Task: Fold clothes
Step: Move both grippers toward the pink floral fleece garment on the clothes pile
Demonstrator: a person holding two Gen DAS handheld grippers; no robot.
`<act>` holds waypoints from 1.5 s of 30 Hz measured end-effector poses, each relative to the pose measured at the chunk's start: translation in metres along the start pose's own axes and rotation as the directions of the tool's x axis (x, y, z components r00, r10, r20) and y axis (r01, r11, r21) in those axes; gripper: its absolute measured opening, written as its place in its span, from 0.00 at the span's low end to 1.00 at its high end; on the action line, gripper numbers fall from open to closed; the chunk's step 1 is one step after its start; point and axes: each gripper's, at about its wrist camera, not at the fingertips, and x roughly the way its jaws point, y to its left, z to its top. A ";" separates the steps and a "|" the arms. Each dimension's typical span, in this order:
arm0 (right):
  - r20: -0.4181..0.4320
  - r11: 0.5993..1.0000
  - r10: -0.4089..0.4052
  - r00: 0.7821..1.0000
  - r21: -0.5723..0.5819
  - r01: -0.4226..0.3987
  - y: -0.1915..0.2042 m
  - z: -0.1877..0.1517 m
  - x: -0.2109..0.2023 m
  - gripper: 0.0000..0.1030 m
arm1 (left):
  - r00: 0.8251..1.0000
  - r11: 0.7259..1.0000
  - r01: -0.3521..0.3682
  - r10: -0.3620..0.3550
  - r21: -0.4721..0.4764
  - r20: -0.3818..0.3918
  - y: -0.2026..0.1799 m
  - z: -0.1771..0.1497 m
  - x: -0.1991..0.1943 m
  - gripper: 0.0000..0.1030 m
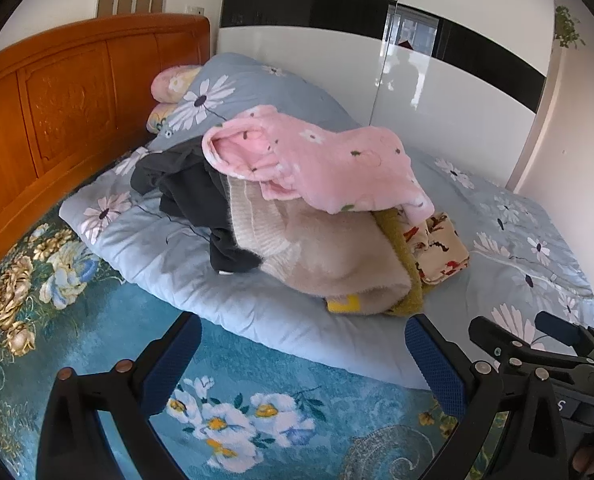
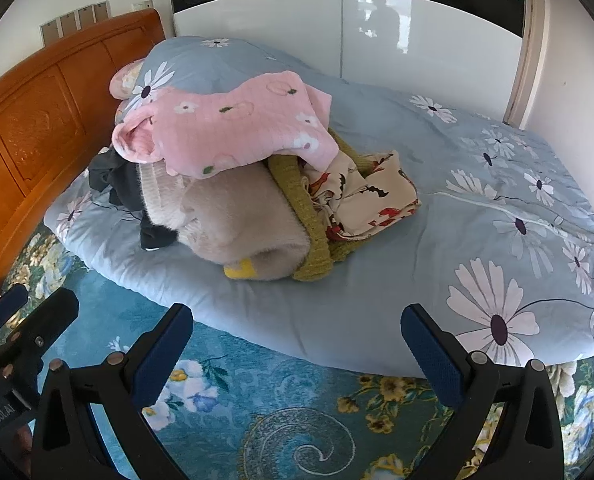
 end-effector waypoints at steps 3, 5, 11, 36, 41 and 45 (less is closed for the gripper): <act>0.015 1.000 0.003 1.000 -0.011 -0.002 0.004 0.000 -0.001 1.00 | 0.999 1.000 0.016 -0.017 0.013 0.050 -0.004 0.000 -0.005 1.00; 0.025 1.000 0.005 1.000 -0.019 -0.004 0.006 -0.001 -0.002 1.00 | 0.997 1.000 0.014 -0.015 0.014 0.078 -0.003 0.001 -0.010 1.00; 0.056 0.997 0.011 0.998 -0.072 -0.007 0.005 -0.003 -0.004 1.00 | 0.984 1.000 -0.018 0.016 0.007 0.175 -0.008 -0.001 -0.024 1.00; 0.084 0.992 0.037 0.996 -0.127 -0.026 0.016 0.004 -0.002 1.00 | 0.983 0.992 -0.057 0.037 0.108 0.178 -0.007 -0.004 -0.024 1.00; 0.078 0.990 0.032 0.996 -0.138 -0.021 0.022 0.007 0.001 1.00 | 0.987 0.993 -0.066 0.051 0.096 0.155 -0.001 -0.008 -0.016 1.00; 0.070 0.989 0.033 0.997 -0.147 -0.022 0.026 0.007 0.004 1.00 | 0.991 0.998 -0.030 0.023 0.053 0.135 0.009 -0.010 -0.010 1.00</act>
